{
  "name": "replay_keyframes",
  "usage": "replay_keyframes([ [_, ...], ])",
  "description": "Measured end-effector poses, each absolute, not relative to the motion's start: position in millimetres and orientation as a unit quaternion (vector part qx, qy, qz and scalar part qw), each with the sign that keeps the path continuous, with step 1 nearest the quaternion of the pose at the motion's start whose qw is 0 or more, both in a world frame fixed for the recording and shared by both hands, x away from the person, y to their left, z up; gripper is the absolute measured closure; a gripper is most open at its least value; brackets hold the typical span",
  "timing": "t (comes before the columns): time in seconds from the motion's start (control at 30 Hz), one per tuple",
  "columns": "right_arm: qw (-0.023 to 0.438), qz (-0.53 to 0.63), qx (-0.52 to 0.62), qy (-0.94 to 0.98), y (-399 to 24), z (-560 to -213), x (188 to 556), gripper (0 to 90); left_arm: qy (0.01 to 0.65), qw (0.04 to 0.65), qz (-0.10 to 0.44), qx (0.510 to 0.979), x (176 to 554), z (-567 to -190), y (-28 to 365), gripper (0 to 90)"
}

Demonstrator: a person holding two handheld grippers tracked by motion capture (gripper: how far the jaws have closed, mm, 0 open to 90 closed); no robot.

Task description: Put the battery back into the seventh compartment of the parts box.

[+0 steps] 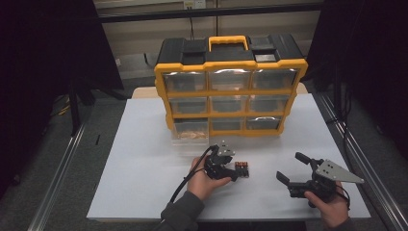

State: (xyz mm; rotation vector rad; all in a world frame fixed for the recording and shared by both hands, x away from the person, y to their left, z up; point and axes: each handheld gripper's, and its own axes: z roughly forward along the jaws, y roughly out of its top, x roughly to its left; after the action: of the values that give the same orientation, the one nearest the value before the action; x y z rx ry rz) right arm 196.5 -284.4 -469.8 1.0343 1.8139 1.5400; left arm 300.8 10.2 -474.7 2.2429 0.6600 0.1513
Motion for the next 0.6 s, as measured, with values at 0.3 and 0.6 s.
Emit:
replay_keyframes([
  [0.3,0.268,0.572,0.383,0.674,-284.0,-469.8,196.5,2.7,0.266,0.38,0.062,0.884,300.7,-477.1,8.3,44.2],
  [0.6,0.269,0.573,0.384,0.672,-285.6,-469.2,196.0,2.7,0.269,0.372,0.055,0.887,301.8,-479.1,11.8,50.9],
])
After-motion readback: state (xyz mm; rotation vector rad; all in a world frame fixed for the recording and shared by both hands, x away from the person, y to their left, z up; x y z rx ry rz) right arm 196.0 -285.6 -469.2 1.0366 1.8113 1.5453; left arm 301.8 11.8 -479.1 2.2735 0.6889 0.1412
